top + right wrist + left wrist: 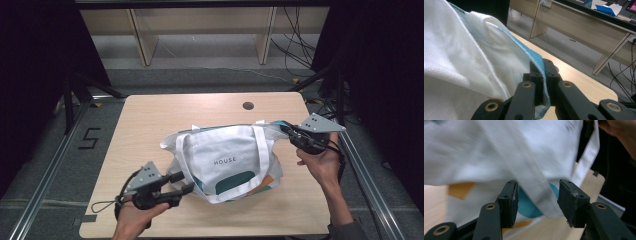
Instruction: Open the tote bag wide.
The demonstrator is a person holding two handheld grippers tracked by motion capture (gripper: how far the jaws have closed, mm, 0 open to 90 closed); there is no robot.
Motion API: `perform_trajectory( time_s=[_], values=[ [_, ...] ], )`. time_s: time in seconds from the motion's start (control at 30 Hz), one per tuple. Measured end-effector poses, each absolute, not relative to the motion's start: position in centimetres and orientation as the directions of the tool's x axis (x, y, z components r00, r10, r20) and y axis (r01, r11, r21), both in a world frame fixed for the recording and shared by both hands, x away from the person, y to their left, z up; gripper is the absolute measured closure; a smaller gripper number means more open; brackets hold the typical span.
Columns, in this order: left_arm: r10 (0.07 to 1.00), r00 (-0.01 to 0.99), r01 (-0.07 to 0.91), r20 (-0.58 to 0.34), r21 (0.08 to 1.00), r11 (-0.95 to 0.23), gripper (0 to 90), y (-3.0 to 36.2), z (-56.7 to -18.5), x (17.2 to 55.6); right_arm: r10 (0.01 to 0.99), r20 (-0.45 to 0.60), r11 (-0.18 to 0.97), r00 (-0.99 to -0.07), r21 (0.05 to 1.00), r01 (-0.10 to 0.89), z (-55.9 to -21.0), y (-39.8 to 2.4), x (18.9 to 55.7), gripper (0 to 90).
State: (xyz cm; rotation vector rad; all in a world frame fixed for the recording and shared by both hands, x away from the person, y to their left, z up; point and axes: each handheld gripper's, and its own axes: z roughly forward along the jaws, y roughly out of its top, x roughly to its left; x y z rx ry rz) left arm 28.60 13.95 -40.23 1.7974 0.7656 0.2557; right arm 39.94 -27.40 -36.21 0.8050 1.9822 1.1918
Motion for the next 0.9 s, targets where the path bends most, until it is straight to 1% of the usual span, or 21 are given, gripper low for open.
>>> perform_trajectory(
  time_s=[0.03,0.07,0.13,0.23,0.3,0.37,0.47,0.5,0.53,0.57,0.6,0.63,0.67,0.7,0.73,0.77,0.8,0.83,0.87,0.9],
  values=[
    [0.621,0.756,0.385,-0.207,0.908,-0.165,49.6,13.5,-40.4,28.5,0.786,-0.231,0.383,-0.574,0.91,0.159,-36.3,-27.4,40.0,88.1],
    [0.622,0.758,0.386,-0.195,0.903,-0.188,49.4,13.2,-40.4,28.6,0.784,-0.234,0.388,-0.574,0.908,0.16,-36.3,-27.4,40.0,88.1],
    [0.603,0.774,0.379,-0.193,0.904,-0.197,47.9,12.6,-40.6,28.9,0.781,-0.234,0.391,-0.579,0.906,0.161,-36.3,-27.3,40.0,88.0],
    [0.595,0.773,0.41,-0.218,0.888,-0.207,47.6,11.8,-41.2,29.0,0.784,-0.225,0.381,-0.579,0.91,0.162,-36.3,-27.4,40.0,87.9],
    [0.591,0.783,0.4,-0.194,0.885,-0.239,48.6,11.1,-41.6,29.0,0.785,-0.215,0.379,-0.58,0.909,0.175,-36.3,-27.4,40.0,87.9],
    [0.597,0.792,0.355,-0.127,0.892,-0.281,54.7,10.7,-42.0,29.3,0.785,-0.217,0.379,-0.58,0.909,0.174,-36.3,-27.3,40.0,87.9],
    [0.607,0.79,0.327,-0.084,0.895,-0.302,72.1,10.7,-42.6,29.6,0.786,-0.221,0.379,-0.578,0.91,0.168,-36.3,-27.4,39.9,87.9],
    [0.601,0.795,0.322,-0.081,0.896,-0.305,75.6,10.7,-42.8,29.7,0.784,-0.224,0.38,-0.579,0.91,0.163,-36.3,-27.4,39.9,87.8],
    [0.602,0.796,0.312,-0.063,0.895,-0.319,78.9,10.7,-42.9,29.6,0.786,-0.214,0.374,-0.58,0.911,0.171,-36.3,-27.4,39.9,87.8],
    [0.596,0.801,0.299,-0.046,0.895,-0.332,81.5,10.7,-43.1,29.7,0.787,-0.219,0.371,-0.577,0.915,0.159,-36.3,-27.5,40.0,87.5],
    [0.595,0.803,0.293,-0.032,0.891,-0.347,82.7,10.6,-43.2,29.7,0.786,-0.212,0.368,-0.581,0.915,0.163,-36.2,-27.5,40.0,87.1],
    [0.606,0.795,0.302,-0.03,0.886,-0.352,84.1,10.4,-43.4,29.7,0.787,-0.196,0.356,-0.585,0.919,0.171,-36.2,-27.5,40.0,84.7],
    [0.596,0.803,0.283,-0.001,0.88,-0.381,84.7,10.3,-43.7,29.9,0.789,-0.183,0.344,-0.586,0.923,0.175,-36.3,-27.4,40.0,82.0],
    [0.598,0.801,0.285,0.006,0.876,-0.389,85.0,10.1,-44.2,30.1,0.792,-0.172,0.338,-0.586,0.923,0.186,-36.2,-27.4,40.0,78.8],
    [0.612,0.791,0.309,0.003,0.862,-0.403,85.1,9.9,-44.8,30.2,0.791,-0.163,0.333,-0.59,0.923,0.191,-36.0,-27.5,39.9,76.3],
    [0.603,0.797,0.302,0.011,0.859,-0.414,85.2,9.6,-45.5,30.5,0.799,-0.128,0.309,-0.587,0.926,0.218,-35.8,-27.4,39.6,74.9],
    [0.606,0.795,0.319,-0.006,0.855,-0.41,85.2,9.4,-46.0,30.6,0.801,-0.108,0.299,-0.589,0.924,0.237,-35.5,-27.4,39.3,73.6],
    [0.611,0.792,0.328,-0.006,0.848,-0.416,85.2,9.3,-46.4,30.8,0.79,-0.113,0.306,-0.603,0.925,0.227,-35.1,-27.3,39.1,72.3],
    [0.616,0.787,0.335,-0.017,0.851,-0.405,85.1,9.3,-46.5,31.0,0.786,-0.141,0.318,-0.603,0.927,0.197,-34.6,-27.4,38.8,71.1],
    [0.617,0.787,0.338,-0.019,0.849,-0.406,85.1,9.3,-46.4,31.1,0.784,-0.119,0.311,-0.609,0.924,0.221,-34.1,-27.2,38.2,68.8]
  ],
)
